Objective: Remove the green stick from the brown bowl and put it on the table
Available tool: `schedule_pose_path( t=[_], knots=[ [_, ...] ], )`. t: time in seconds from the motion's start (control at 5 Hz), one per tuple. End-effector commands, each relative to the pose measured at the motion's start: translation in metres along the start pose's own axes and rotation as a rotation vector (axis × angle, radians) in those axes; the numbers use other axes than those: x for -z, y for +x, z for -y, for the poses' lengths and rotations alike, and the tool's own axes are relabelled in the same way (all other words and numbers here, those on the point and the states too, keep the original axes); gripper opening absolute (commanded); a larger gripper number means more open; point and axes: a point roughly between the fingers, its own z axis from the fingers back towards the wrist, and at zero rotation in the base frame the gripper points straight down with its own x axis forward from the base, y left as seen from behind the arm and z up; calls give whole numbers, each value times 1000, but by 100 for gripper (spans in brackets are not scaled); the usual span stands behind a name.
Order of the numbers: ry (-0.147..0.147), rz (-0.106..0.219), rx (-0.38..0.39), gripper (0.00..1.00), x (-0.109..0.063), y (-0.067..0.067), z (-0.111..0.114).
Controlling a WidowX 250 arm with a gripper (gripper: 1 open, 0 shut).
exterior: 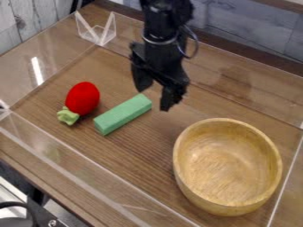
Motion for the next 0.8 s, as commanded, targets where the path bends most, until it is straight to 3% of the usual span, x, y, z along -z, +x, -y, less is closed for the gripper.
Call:
schedule_pose_path(
  t=[0.0,0.4,0.6],
  knots=[
    [-3,60,0,100,-3,18,-15],
    [-33,65,12,100,-8,16,-10],
    [-38,62,-55,100,-5,13,-8]
  ],
)
